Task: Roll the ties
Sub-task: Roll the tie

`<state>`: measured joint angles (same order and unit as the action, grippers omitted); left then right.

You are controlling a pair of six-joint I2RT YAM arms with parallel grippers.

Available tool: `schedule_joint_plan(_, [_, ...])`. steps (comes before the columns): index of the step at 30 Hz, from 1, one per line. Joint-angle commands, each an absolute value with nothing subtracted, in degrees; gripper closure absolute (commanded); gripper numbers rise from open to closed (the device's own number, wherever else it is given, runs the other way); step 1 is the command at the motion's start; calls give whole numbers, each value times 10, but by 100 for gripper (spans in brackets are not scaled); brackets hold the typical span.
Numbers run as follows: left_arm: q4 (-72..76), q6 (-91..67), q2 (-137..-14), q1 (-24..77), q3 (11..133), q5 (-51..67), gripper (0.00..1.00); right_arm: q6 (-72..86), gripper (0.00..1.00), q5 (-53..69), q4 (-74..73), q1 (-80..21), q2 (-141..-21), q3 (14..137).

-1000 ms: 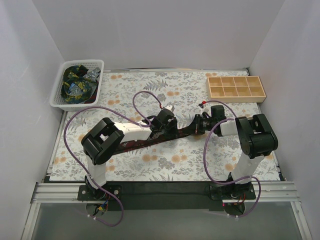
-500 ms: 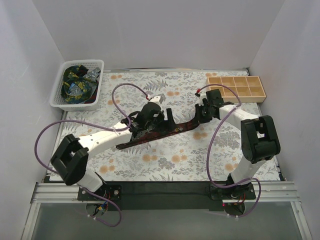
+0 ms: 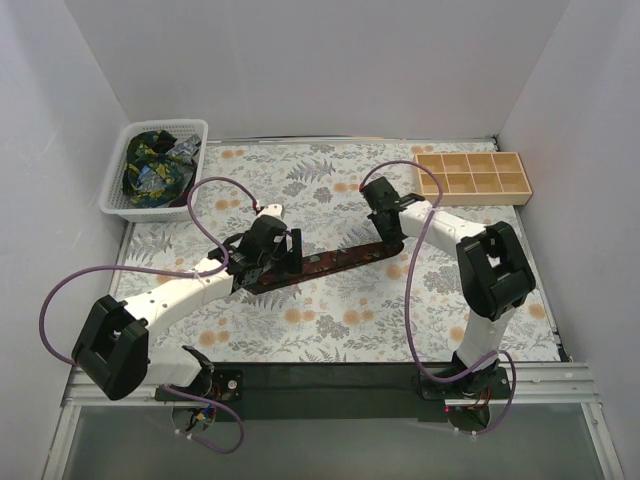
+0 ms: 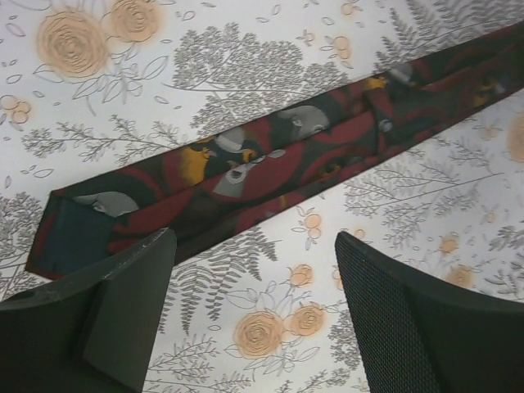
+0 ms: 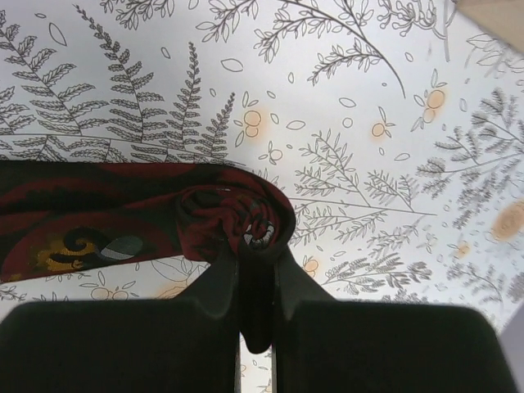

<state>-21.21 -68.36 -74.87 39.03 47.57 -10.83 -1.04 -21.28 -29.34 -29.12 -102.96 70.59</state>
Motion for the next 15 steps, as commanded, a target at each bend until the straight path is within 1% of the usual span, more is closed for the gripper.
schedule_joint_plan(1, [-219, -669, -723, 381, 465, -150, 27, 19, 99, -358, -346, -335, -1057, 734])
schedule_joint_plan(2, [-219, -669, -724, 380, 466, -149, 27, 25, 99, -389, -349, -344, -1063, 736])
schedule_joint_plan(8, [-229, -662, -709, 378, 462, -189, 27, 68, 99, -459, -371, -421, -1110, 758])
schedule_joint_plan(15, [-229, -659, -700, 370, 461, -192, 27, 107, 99, -472, -420, -467, -1167, 800])
